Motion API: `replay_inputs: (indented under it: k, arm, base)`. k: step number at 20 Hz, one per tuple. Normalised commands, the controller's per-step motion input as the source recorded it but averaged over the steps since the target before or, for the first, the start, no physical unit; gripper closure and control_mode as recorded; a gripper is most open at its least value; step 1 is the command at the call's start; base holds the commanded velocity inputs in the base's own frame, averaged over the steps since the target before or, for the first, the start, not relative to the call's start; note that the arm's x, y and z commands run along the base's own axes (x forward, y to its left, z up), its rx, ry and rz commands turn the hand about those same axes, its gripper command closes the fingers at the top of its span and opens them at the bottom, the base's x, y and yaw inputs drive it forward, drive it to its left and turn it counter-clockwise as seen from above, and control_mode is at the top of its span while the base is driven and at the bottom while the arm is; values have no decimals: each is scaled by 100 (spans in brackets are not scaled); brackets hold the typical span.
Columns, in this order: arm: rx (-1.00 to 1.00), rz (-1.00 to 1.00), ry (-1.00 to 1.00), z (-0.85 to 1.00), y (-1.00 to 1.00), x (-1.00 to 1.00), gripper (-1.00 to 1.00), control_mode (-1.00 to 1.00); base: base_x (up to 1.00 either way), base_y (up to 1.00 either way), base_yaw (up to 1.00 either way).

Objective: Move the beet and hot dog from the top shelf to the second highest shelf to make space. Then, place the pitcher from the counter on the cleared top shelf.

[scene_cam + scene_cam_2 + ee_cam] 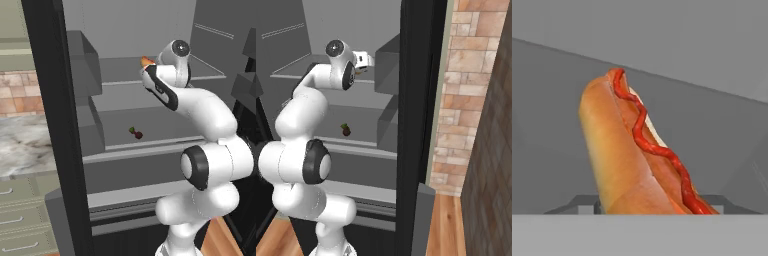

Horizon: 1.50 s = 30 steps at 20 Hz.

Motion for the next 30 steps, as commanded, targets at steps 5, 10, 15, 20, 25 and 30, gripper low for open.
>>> replay_inputs:
  k: [5,10,15,20,25,30]
  arm:
    - [-13,3,0,26,9,-100,100,-100]
    - [-13,4,2,44,0,-100,100,-100]
    - [-2,3,8,-28,0,-100,100,-100]
    - [0,3,3,-77,11,-90,100,-100]
    - [0,2,11,-68,16,-59,100,-100]
    - [0,-2,22,-49,0,6,100,-100]
  base:
    - [0,0,0]
    - [0,0,0]
    - [0,0,0]
    - [0,0,0]
    - [0,0,0]
    - [0,0,0]
